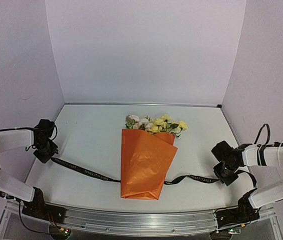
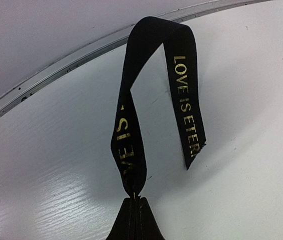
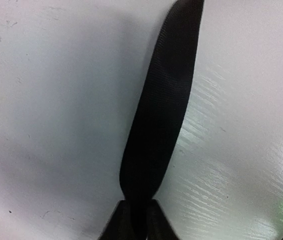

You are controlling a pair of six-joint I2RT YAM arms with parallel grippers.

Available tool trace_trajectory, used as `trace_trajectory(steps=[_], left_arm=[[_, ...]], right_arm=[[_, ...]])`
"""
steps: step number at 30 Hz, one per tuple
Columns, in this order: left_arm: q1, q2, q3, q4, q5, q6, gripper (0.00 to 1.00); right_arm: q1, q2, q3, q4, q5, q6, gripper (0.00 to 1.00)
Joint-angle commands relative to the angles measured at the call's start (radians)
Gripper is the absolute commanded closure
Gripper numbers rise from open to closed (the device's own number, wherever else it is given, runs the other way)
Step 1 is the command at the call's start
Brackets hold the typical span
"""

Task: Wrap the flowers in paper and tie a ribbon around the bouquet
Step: Pick up the right side of the ribbon from the center of the board, then place the left side of the ribbon on the folded bouquet.

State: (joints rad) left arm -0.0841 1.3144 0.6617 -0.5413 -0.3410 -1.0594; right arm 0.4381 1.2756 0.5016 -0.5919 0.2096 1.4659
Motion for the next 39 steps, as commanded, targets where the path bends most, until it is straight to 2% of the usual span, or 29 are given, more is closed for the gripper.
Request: trace_trajectory(steps=[1,12,18,27,39], left_arm=[[0.005,0.006,0.047,0.055,0.012,0.038,1.0],[0.005,0.091,0.094,0.152,0.063,0.073,1.0],[0.006,0.145,0.119,0.189,0.083,0.079,1.0],[0.013,0.198,0.149,0.211,0.086,0.073,1.0],[0.064,0.242,0.199,0.221,0.114,0.076,1.0]], right_arm=[[-0.039,0.082,0.054,0.035,-0.04,-0.054,1.0],[-0.204,0.216,0.288,0.034,-0.144,-0.198,1.0],[-0.264,0.23,0.344,0.025,-0.146,-0.223,1.0],[-0.318,0.249,0.418,-0.019,-0.142,-0.254,1.0],[-0.323,0.26,0.44,-0.038,-0.147,-0.29,1.0]])
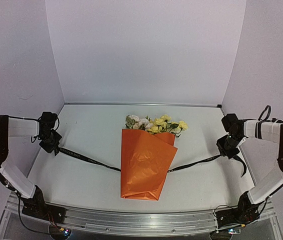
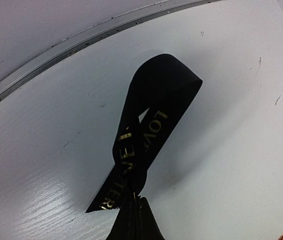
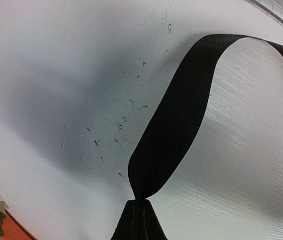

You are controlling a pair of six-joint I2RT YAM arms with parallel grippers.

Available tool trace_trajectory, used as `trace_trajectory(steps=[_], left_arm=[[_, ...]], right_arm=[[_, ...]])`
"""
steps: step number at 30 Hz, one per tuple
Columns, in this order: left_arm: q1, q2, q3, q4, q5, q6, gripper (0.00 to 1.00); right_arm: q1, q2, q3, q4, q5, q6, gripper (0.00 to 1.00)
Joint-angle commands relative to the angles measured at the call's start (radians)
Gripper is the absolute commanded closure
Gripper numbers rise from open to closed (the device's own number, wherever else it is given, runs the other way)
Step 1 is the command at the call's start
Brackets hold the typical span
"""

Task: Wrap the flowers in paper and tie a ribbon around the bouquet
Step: Place the left side of the ribbon on the folded bouquet.

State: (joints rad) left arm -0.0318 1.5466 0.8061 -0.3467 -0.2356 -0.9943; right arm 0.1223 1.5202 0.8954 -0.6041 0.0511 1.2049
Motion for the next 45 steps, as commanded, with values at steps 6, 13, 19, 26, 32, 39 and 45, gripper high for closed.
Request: trace_trajectory(steps=[6,13,19,26,32,39,45], left_arm=[[0.012,0.035,0.073,0.056,0.064,0.011,1.0],[0.013,0.047,0.061,0.072,0.073,0.006,1.0],[0.062,0.051,0.094,0.085,0.084,0.042,1.0],[0.043,-0.033,0.064,0.173,0.177,0.149,1.0],[-0.164,-0.159,0.067,0.358,0.283,0.36,1.0],[-0.661,-0.032,0.345,0.38,0.389,0.844,1.0],[-1.015,0.254,0.621,0.153,0.397,1.156,1.0]], right_arm=[[-0.025,0.039,0.106,-0.048,0.014,-0.055,1.0],[-0.045,0.065,0.153,-0.068,-0.013,-0.071,1.0],[-0.045,0.074,0.173,-0.084,-0.032,-0.096,1.0],[-0.041,0.077,0.192,-0.111,-0.078,-0.12,1.0],[-0.004,0.046,0.172,-0.134,-0.107,-0.156,1.0],[0.044,0.024,0.161,-0.171,-0.11,-0.191,1.0],[0.074,0.037,0.173,-0.195,-0.121,-0.211,1.0]])
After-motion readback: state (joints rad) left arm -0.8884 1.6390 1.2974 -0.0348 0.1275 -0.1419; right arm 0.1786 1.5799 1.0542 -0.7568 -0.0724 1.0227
